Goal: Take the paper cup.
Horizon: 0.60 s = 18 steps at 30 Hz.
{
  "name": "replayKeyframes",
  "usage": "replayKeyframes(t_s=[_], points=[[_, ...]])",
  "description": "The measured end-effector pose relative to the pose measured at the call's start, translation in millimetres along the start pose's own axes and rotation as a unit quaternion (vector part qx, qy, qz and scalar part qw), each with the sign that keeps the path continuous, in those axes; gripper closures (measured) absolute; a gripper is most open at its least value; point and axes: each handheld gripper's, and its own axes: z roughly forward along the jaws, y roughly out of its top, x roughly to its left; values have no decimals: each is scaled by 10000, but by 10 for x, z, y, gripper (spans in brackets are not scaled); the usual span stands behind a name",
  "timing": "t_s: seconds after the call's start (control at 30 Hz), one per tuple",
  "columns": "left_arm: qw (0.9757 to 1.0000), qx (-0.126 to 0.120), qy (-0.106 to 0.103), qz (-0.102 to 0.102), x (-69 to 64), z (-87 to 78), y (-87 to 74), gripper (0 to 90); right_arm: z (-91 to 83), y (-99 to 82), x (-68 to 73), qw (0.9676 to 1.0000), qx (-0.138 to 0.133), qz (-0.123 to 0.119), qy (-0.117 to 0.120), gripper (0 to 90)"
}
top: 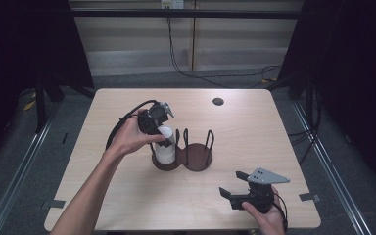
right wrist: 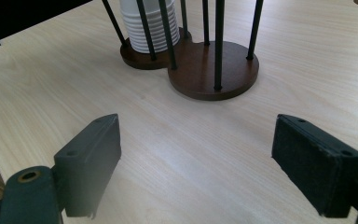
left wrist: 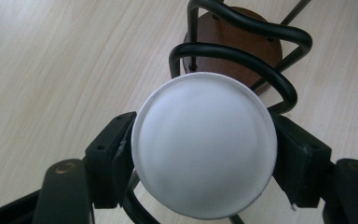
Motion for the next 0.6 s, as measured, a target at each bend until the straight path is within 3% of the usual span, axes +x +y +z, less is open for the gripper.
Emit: replayKeyframes(t_s=[0.03,0.17,0.37,0.5,0.6], points=[[10000,-6,27,-53,6,5,-3,289,-2,-1,0,10000,4,-10,11,149],[10000,22,-2,46,5,10,-9,310,-5,-2,-8,10000,-11,-4,11,149],[9999,-52,46,-131,2,4,-14,325,2,0,2,10000,14,-10,-2,148],[10000,-41,48,-55,-3,-28,-15,332,5,2,7,10000,3,-13,-11,148],[9999,-110,21,-113,-5,-53,-28,336,1,0,5,10000,7,-8,1,148]])
